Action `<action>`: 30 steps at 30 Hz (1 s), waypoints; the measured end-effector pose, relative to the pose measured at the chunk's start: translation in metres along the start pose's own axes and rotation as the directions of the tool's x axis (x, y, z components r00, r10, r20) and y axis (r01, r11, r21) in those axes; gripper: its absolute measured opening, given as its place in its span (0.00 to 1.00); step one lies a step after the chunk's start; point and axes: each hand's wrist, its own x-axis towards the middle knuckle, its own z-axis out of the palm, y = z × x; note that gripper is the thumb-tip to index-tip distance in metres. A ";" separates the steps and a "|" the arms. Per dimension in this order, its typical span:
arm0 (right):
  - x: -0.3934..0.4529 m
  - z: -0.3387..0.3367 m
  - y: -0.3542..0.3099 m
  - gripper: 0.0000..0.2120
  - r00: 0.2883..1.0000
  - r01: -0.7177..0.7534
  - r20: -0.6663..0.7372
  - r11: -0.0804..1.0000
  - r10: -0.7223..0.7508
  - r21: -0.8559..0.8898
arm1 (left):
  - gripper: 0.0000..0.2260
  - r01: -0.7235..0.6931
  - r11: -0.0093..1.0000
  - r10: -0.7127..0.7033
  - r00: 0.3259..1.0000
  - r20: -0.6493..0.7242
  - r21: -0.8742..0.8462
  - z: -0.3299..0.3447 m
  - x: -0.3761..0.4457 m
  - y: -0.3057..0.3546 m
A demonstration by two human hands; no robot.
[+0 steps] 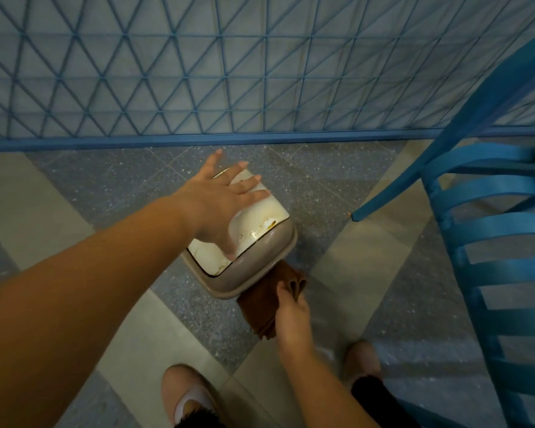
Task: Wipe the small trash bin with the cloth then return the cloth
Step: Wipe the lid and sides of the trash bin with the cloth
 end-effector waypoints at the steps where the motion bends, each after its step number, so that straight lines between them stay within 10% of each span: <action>1: -0.002 0.000 0.004 0.20 1.000 -0.006 -0.019 0.999 0.007 0.034 | 0.50 0.057 0.990 -0.056 0.998 0.013 -0.131 -0.001 -0.001 0.005; 4: -0.011 0.003 0.009 0.20 0.999 -0.021 -0.048 0.996 0.025 0.089 | 0.44 0.167 0.924 -0.160 0.986 0.049 -0.344 -0.001 0.000 0.022; 9: -0.016 0.017 0.017 0.30 0.980 -0.082 0.197 0.935 0.013 0.346 | 0.39 0.180 0.961 -0.190 0.981 -0.028 -0.209 0.005 0.007 0.030; 12: -0.007 0.022 0.021 0.18 0.991 -0.088 0.127 0.888 0.034 0.452 | 0.39 0.169 0.966 -0.180 0.983 -0.037 -0.197 0.005 0.008 0.030; 30: 0.045 0.020 -0.044 0.05 0.971 0.123 -0.215 0.991 -0.108 0.059 | 0.39 0.158 0.958 -0.171 0.985 -0.035 -0.237 0.012 0.009 0.029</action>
